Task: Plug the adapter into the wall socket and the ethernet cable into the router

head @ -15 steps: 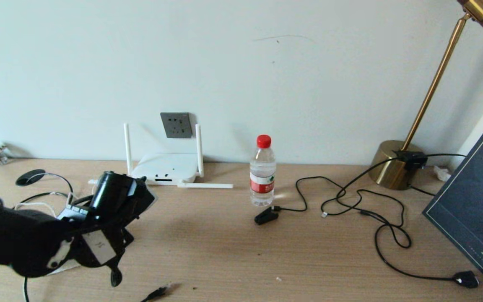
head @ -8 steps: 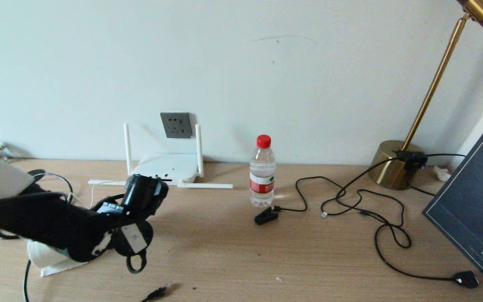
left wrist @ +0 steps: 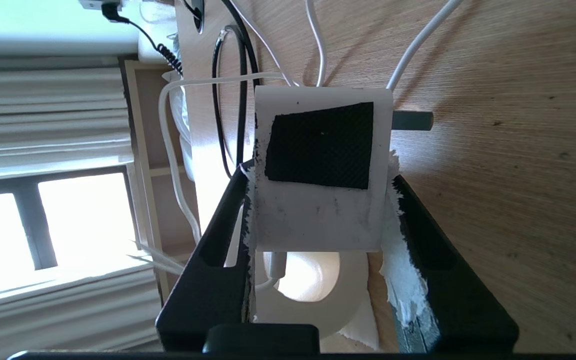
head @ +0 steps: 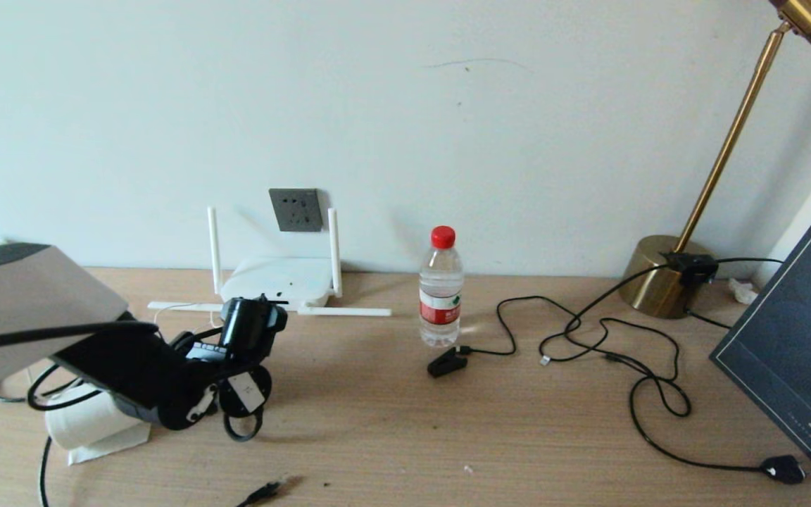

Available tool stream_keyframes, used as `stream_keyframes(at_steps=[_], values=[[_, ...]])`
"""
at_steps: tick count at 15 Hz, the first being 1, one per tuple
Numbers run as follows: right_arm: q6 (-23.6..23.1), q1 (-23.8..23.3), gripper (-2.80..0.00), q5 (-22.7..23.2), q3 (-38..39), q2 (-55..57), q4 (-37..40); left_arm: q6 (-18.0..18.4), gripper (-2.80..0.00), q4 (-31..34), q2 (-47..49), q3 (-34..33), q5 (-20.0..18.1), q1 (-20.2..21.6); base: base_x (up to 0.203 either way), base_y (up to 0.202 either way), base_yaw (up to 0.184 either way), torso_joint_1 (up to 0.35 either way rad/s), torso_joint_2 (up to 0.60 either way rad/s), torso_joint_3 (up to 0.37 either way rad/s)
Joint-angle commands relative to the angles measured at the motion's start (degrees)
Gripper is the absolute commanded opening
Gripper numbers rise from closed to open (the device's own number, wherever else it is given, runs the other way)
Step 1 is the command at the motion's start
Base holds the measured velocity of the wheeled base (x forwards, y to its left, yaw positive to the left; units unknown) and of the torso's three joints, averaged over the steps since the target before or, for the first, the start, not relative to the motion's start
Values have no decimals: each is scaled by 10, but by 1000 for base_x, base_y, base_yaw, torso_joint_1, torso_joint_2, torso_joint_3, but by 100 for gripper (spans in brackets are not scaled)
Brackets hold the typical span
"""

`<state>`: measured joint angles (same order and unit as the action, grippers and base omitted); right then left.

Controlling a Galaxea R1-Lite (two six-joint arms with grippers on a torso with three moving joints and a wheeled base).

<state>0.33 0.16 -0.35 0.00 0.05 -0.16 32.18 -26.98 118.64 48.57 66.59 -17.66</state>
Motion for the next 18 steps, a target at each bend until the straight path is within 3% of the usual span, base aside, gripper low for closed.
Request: stream_keyframes(at_steps=[1, 6, 7, 18], values=[[0, 0, -280, 0, 0, 0, 0, 2, -280, -3, 9, -1, 5, 0, 0, 0, 0, 0, 0, 0], [0, 0, -280, 0, 0, 0, 0, 2, -280, -4, 14, -1, 5, -1, 0, 0, 0, 0, 0, 0], [0, 0, -280, 0, 0, 0, 0, 2, 0, -4, 16, 0, 5, -1, 0, 0, 0, 0, 0, 0], [0, 0, -280, 0, 0, 0, 0, -4, 0, -5, 20, 4, 4, -25, 0, 0, 0, 0, 0, 0]])
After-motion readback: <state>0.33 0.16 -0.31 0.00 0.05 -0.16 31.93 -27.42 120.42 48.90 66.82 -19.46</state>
